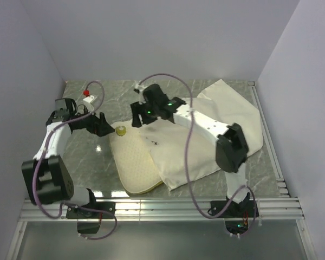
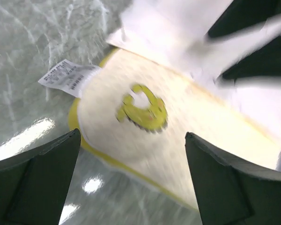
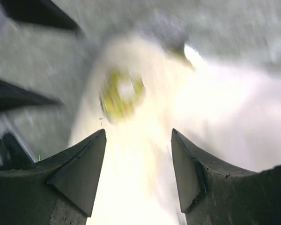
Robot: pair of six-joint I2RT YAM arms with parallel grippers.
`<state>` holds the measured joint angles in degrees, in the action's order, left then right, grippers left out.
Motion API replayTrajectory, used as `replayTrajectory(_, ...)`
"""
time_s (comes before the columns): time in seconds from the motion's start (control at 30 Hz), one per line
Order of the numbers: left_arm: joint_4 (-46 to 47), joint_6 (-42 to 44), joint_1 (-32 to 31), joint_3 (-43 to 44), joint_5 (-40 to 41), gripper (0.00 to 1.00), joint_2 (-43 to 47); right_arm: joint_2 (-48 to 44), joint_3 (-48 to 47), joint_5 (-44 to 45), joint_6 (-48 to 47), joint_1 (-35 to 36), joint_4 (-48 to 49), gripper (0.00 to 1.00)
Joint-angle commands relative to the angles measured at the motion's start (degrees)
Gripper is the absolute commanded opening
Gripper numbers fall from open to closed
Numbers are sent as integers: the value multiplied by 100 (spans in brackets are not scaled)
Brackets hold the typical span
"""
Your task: Put the pillow into the pillowcase
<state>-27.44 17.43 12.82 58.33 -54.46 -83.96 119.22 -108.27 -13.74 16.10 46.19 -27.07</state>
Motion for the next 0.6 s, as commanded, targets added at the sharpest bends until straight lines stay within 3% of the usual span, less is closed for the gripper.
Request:
replayTrajectory(0.0, -2052, 2753, -375, 171, 557, 99, 1073, -1662, 1138, -261, -186, -548, -35, 66)
replayTrajectory(0.03, -2446, 3366, -612, -12, 942, 99, 1249, -2196, 1803, -426, -186, -620, 0, 65)
replayTrajectory(0.13, -2573, 3941, -1771, -722, 1533, 99, 2040, -2885, 2912, -454, -343, -962, -52, 61)
replayTrajectory(0.27, -2188, 3988, -3684, -1542, 2394, 99, 2901, -3475, 3636, 114, -1072, -1332, -779, 52)
replayTrajectory(0.37, -1863, 3707, -4679, -1938, 2641, 97, 2965, -3249, 3866, 459, -1477, -1464, -1404, 45)
replayTrajectory(0.43, -1353, 3375, -5121, -2166, 2791, 92, 2842, -2994, 3875, 688, -1557, -1464, -1538, 43)
replayTrajectory(0.57, -247, 2706, -6035, -2299, 2993, 64, 1992, -2081, 3603, 706, -1557, -1464, -1206, 43)
